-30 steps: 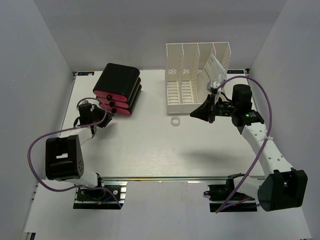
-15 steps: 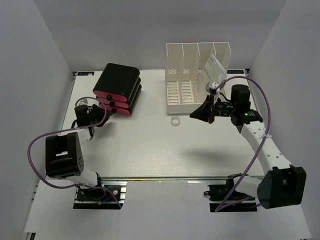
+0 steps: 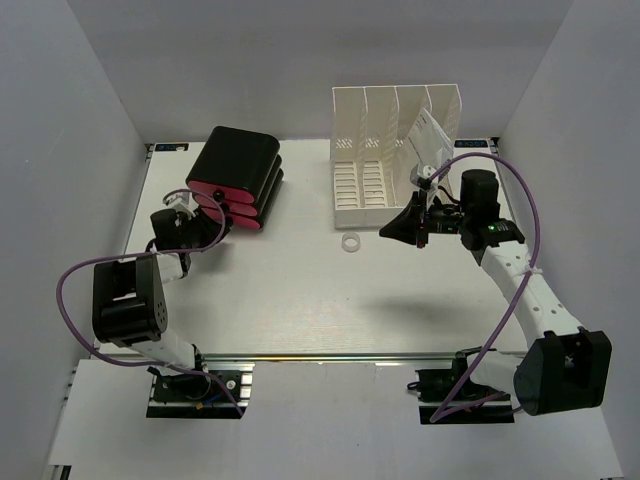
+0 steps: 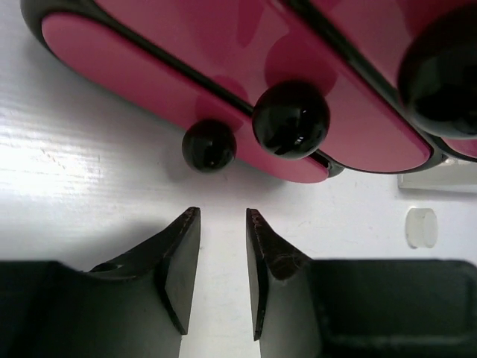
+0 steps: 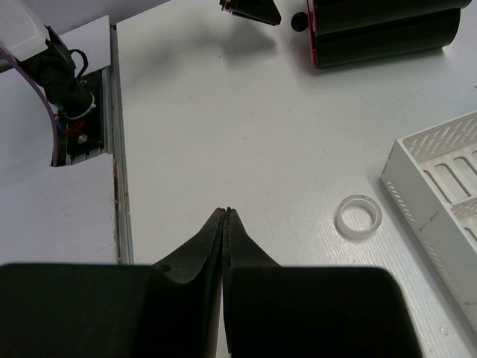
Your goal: Organize the desk
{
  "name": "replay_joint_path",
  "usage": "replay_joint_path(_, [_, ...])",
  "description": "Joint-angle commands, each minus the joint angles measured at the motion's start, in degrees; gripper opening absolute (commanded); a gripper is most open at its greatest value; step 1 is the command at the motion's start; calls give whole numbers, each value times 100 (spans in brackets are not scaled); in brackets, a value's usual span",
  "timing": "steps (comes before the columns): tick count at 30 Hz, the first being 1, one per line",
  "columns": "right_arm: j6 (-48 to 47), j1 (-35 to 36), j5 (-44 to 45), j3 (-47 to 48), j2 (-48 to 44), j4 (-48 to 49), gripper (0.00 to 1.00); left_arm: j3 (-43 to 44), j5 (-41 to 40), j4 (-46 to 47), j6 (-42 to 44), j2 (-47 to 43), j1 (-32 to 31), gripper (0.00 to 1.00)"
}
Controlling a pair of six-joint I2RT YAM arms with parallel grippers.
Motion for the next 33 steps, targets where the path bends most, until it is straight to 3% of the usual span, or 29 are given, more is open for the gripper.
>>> replay_joint_path(1, [-121,-18,-165,30,20,-21,0,-136,-58,560,490,-240,15,42])
replay_joint_path(33, [-288,-27,-156,109,152,-188,0,804,-33,736,359,1016,-90,65])
